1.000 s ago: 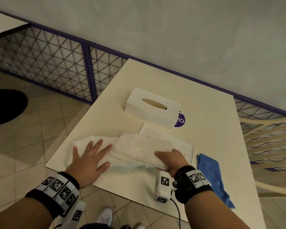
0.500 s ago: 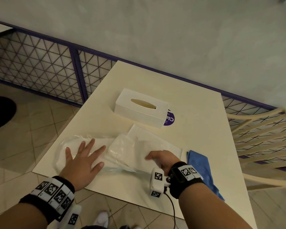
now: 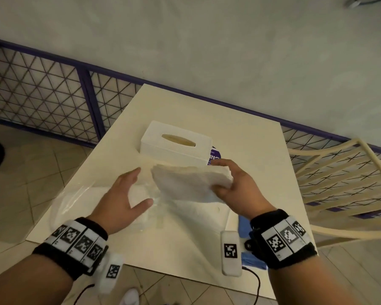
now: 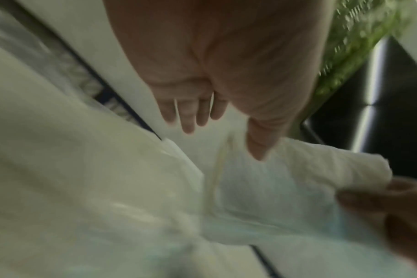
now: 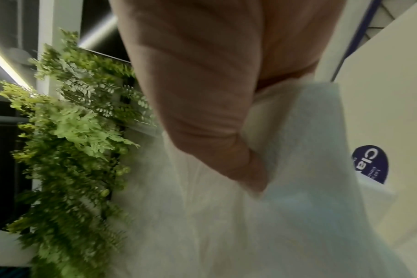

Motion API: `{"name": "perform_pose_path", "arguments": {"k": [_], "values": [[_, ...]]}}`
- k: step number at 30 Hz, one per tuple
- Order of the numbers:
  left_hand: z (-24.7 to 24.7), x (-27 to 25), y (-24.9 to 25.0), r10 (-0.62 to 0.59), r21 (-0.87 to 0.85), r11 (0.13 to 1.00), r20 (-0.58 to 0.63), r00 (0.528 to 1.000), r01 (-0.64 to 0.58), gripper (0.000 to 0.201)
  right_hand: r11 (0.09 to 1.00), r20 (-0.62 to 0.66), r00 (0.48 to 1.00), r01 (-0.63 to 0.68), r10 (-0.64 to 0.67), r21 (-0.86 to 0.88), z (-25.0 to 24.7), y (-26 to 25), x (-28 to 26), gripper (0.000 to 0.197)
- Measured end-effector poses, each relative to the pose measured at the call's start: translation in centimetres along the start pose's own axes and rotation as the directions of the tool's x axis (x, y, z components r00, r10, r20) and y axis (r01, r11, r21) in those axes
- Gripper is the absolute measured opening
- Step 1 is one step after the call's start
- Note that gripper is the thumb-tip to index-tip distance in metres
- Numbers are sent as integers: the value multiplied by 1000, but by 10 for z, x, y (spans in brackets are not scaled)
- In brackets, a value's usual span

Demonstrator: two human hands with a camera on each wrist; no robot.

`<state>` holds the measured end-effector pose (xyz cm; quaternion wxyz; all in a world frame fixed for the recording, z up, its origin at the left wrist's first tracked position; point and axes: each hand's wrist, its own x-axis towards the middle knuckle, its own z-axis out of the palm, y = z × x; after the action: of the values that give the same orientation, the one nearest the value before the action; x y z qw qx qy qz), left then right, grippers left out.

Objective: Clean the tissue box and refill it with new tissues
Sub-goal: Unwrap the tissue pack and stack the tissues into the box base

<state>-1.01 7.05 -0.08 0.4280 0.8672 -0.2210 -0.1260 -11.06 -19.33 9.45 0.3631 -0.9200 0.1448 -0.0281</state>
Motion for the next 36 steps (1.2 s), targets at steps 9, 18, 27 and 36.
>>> {"name": "perform_pose_path", "arguments": {"k": [9, 18, 27, 36], "values": [[44, 22, 28, -71, -633, 732, 295, 953, 251, 94, 889, -47, 994, -71, 103, 453, 3, 36, -42, 57], [75, -1, 5, 37, -304, 950, 336, 941, 71, 69, 871, 37, 965, -250, 259, 423, 67, 112, -84, 63], [92, -3, -6, -101, -250, 950, 315, 944, 185, 67, 916, -35, 947, -297, 318, 270, 92, 141, -81, 38], [92, 2, -14, 0, -132, 991, 253, 968, 35, 66, 945, 22, 977, -212, 214, 247, 88, 144, -82, 38]]}}
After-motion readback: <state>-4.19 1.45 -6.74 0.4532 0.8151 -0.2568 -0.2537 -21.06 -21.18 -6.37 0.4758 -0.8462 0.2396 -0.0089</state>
